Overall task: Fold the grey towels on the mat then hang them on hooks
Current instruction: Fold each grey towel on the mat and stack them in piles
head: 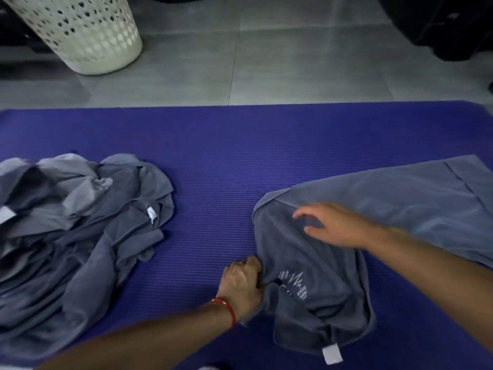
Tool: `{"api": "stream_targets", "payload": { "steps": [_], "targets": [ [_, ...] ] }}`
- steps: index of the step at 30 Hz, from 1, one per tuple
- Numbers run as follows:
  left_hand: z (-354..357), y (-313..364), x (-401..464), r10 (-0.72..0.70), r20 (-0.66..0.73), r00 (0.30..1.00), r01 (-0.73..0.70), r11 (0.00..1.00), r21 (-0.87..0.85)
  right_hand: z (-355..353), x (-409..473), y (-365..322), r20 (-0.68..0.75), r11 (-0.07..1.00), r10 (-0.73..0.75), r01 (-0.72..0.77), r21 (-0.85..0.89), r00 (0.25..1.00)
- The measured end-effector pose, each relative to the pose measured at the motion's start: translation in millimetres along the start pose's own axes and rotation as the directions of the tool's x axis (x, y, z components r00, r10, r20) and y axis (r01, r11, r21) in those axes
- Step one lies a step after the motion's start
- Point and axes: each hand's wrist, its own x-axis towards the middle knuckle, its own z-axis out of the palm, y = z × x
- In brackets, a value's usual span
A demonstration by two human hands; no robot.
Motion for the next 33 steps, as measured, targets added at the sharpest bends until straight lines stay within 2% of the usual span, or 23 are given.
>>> {"api": "stream_targets", "payload": {
  "steps": [2,3,6,8,10,12,13,15,16,17,18,19,20,21,22,23,24,25,27,28,30,31,33],
  "targets": [
    [6.1,4.9,-8.3,-0.014,0.002,1.000,0.014,1.000,-0.019,1.1,39.7,-14.6,0.014,0.996,-0.092,0.092,0.004,0.996],
    [9.2,4.3,-13.5,-0.029,0.005,1.000,0.029,0.996,-0.087,3.7,58.5,-23.6,0.062,0.995,-0.103,0.104,-0.011,0.993],
    [4.9,-6.3,-18.5,-0.104,-0.026,0.994,0.093,0.956,-0.277,16.6,99.8,-47.1,0.201,0.972,-0.054,0.097,-0.214,0.978],
    [-11.5,-19.9,-17.8,-0.097,-0.147,0.984,0.045,0.947,-0.319,23.3,112.8,-51.8,0.195,0.920,-0.081,0.149,-0.363,0.977],
    [-39.0,-35.3,-14.3,-0.056,-0.320,0.946,-0.049,0.949,-0.312,14.5,122.3,-52.8,0.151,0.913,-0.133,0.180,-0.367,0.980],
    [-70.1,-51.4,-5.2,-0.011,-0.524,0.852,-0.121,0.968,-0.218,-10.1,133.3,-50.7,-0.025,0.980,-0.145,0.140,-0.144,0.989],
    [-86.2,-56.5,-0.5,0.011,-0.612,0.791,-0.129,0.980,-0.148,-27.6,138.2,-50.8,-0.197,0.990,-0.143,0.141,-0.025,0.970],
    [-106.2,-64.5,10.0,0.046,-0.702,0.711,-0.120,0.991,-0.058,-62.1,141.2,-52.2,-0.484,0.970,-0.097,0.191,0.150,0.869],
    [-107.7,-68.4,15.9,0.027,-0.710,0.704,-0.104,0.992,-0.065,-73.5,140.7,-49.6,-0.503,0.963,-0.089,0.204,0.178,0.859],
    [-104.3,-71.9,20.6,-0.025,-0.697,0.716,-0.076,0.991,-0.114,-79.5,140.4,-44.0,-0.409,0.969,-0.117,0.195,0.154,0.905],
    [-96.1,-75.8,23.9,-0.095,-0.659,0.746,-0.047,0.980,-0.194,-80.7,139.7,-37.5,-0.211,0.988,-0.116,0.136,0.080,0.971],
    [-85.4,-79.4,25.1,-0.163,-0.593,0.789,-0.020,0.957,-0.291,-76.7,138.2,-29.8,0.037,0.998,-0.047,0.049,-0.034,0.998],
    [-74.2,-81.8,23.8,-0.223,-0.505,0.834,0.018,0.926,-0.378,-69.2,136.5,-23.1,0.257,0.984,0.075,-0.031,-0.174,0.964],
    [-62.9,-83.7,20.1,-0.277,-0.416,0.866,0.080,0.899,-0.431,-61.3,134.8,-19.8,0.394,0.957,0.182,-0.070,-0.282,0.901],
    [-51.6,-85.8,15.5,-0.324,-0.343,0.881,0.152,0.883,-0.444,-54.1,133.5,-20.6,0.447,0.938,0.235,-0.081,-0.337,0.863],
    [-40.2,-88.3,9.2,-0.363,-0.300,0.882,0.217,0.879,-0.425,-46.3,135.0,-23.4,0.420,0.937,0.225,-0.077,-0.341,0.879],
    [-30.4,-90.4,2.3,-0.386,-0.285,0.877,0.267,0.886,-0.379,-38.1,137.7,-28.5,0.332,0.943,0.184,-0.071,-0.324,0.925],
    [-22.4,-90.7,-5.8,-0.393,-0.284,0.875,0.299,0.899,-0.320,-29.5,141.4,-36.4,0.214,0.958,0.130,-0.068,-0.278,0.968],
    [-12.8,-87.3,-21.2,-0.401,-0.255,0.880,0.351,0.910,-0.221,-13.4,151.2,-57.0,0.058,0.988,0.063,-0.054,-0.143,0.996],
    [-9.6,-84.8,-26.2,-0.418,-0.219,0.882,0.380,0.904,-0.194,-5.8,156.4,-67.8,0.043,0.991,0.047,-0.041,-0.126,0.998],
    [-11.0,-79.5,-31.8,-0.435,-0.192,0.880,0.411,0.899,-0.154,13.0,165.5,-87.6,0.054,0.979,0.014,-0.003,-0.205,0.998],
    [-18.7,-79.7,-30.4,-0.403,-0.258,0.878,0.386,0.915,-0.117,21.3,169.1,-96.3,0.054,0.969,0.002,0.012,-0.246,0.999],
    [-37.7,-99.8,-17.5,-0.192,-0.493,0.849,0.273,0.957,0.097,33.4,175.5,-109.1,0.030,0.966,-0.019,0.026,-0.256,0.999]
  ]
}}
